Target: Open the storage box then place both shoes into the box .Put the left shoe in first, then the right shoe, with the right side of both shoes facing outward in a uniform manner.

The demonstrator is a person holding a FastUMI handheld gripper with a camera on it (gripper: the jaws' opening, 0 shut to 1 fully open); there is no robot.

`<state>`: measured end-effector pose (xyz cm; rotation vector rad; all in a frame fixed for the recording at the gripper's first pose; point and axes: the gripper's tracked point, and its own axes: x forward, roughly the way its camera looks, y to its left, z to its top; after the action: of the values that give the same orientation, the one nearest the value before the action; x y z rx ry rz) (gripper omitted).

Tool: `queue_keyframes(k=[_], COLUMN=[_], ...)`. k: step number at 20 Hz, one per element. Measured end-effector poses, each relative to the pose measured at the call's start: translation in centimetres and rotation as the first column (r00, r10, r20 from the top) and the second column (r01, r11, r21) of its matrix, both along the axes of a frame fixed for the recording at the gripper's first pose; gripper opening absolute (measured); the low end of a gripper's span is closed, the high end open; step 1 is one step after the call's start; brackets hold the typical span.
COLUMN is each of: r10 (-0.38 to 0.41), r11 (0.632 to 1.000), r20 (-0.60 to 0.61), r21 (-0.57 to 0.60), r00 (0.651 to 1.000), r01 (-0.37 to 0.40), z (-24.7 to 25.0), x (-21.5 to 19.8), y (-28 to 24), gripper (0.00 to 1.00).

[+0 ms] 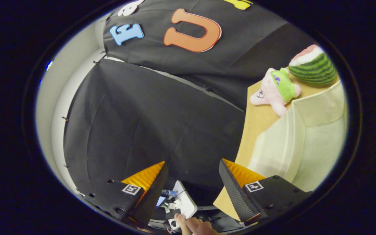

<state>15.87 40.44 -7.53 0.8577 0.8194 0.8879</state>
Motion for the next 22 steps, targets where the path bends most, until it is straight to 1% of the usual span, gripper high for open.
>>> queue_keyframes(k=[2,8,11,13,15,18,22], r10=[-0.004,-0.034,-0.05,-0.077,-0.098,-0.103,-0.142], r11=[1.0,0.996,0.991,0.981,0.955,0.883,0.801], r20=[-0.01,0.04,0.07,0.078,0.088,0.19,0.237], r21=[-0.021,-0.083,-0.118,-0.172,-0.271,-0.435,-0.542], r00=[1.0,0.999,0.996,0.994,0.991,0.976,0.961], r01=[0.004,0.037,0.058,0.089,0.119,0.178,0.253], z=[-0.3,0.6,0.2,-0.9,-2.7,-4.1,-5.8], x=[-1.1,-4.5,-6.4,-6.7,-6.7,-7.2,-8.8], y=[-0.9,-6.0,-9.6,-12.1,-15.0,-19.3,-25.7], gripper=[1.0,1.0,1.0,1.0,1.0,1.0,1.0])
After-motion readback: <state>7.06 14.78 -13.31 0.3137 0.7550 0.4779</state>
